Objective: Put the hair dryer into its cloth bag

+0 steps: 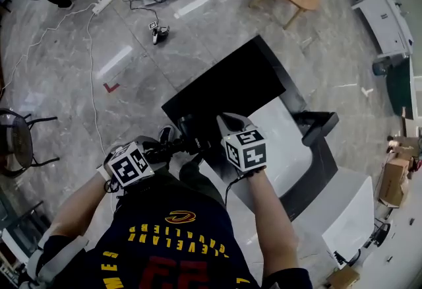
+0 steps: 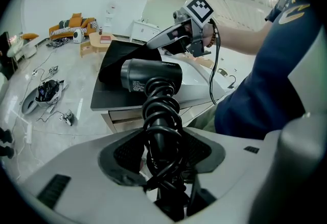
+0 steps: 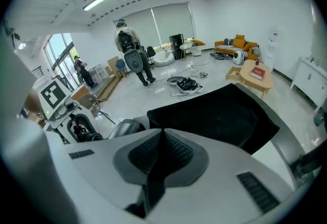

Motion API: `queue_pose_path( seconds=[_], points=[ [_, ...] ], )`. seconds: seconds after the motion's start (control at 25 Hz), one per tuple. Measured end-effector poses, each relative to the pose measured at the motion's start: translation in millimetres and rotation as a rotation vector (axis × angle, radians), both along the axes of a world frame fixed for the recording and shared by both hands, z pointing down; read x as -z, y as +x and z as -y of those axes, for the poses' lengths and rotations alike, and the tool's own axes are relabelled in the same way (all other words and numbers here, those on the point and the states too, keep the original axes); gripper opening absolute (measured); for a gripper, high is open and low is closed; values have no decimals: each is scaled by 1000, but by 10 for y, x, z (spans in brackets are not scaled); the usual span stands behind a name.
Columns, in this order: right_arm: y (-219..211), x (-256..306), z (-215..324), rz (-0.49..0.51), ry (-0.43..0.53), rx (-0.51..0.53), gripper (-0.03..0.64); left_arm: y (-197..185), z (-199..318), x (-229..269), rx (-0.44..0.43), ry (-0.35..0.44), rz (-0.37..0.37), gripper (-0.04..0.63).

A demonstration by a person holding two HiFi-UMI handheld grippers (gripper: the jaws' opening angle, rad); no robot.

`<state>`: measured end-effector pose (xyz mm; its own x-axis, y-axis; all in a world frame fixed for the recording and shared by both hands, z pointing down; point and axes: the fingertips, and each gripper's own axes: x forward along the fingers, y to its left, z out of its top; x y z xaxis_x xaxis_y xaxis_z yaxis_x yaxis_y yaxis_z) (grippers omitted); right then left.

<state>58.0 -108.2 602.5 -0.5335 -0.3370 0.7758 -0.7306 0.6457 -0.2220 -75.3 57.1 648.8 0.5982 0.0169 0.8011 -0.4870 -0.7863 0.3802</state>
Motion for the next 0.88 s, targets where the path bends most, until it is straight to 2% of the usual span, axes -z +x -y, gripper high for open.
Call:
queue_pose_path(
  seconds=[0.28,0.52,0.72,0.88],
  points=[
    [46,16,0,31,-2,-24,17,81,369,-61,50,-22,0,227],
    [11,70,17,71,-16,-59,17,165,636,-150,107,-2,27,227],
    [-4,115,29,93,-9,-77,17,359,803,-154,91,19,29,227],
    [32,197,102,127,14,-139,17,461,875,-159,72,10,27,227]
  ],
)
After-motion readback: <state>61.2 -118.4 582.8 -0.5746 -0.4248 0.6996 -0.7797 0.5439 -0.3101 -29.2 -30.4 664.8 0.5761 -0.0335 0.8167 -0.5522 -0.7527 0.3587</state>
